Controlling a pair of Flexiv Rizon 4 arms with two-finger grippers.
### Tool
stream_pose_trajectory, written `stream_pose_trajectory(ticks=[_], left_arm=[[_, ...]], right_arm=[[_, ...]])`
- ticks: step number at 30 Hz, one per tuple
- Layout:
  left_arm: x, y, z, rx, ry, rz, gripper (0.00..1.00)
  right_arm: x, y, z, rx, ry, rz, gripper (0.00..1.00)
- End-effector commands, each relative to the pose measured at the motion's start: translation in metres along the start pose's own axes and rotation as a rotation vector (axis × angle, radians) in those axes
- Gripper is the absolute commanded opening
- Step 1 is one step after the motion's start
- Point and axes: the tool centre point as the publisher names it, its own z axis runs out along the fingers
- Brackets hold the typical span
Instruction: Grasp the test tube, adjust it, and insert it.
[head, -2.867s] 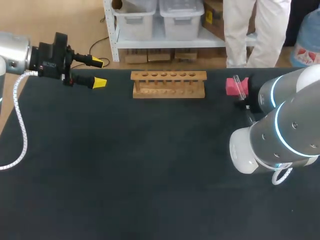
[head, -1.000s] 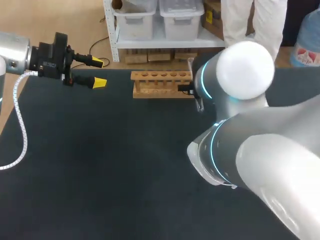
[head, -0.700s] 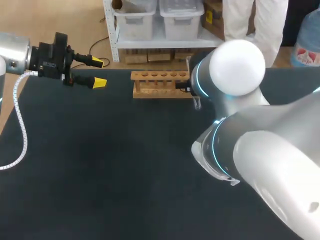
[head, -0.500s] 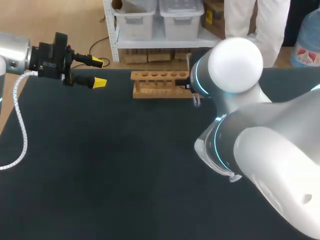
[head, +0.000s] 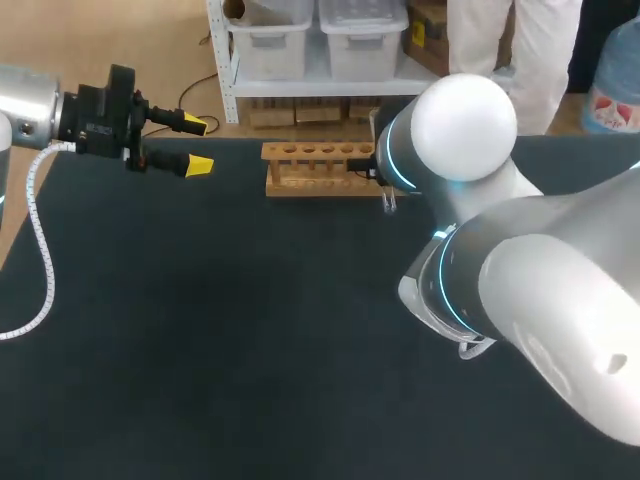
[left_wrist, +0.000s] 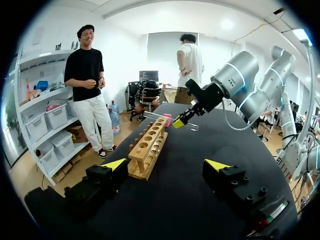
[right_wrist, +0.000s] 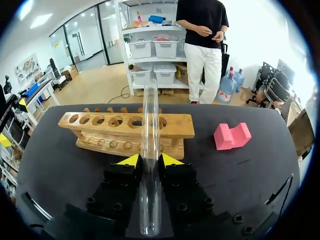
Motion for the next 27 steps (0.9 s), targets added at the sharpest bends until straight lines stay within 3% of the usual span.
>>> stream_pose_trajectory(ticks=[1, 27], left_arm=[[0.001, -0.001, 0.0, -0.003, -0.003, 0.003, 1.0], [0.001, -0.001, 0.0, -0.003, -0.003, 0.003, 1.0]], right_arm=[[-0.002, 0.0, 0.006, -0.013, 0.023, 0.001, 0.0], [0.014, 0.0, 0.022, -0.093, 0.216, -0.031, 0.0]])
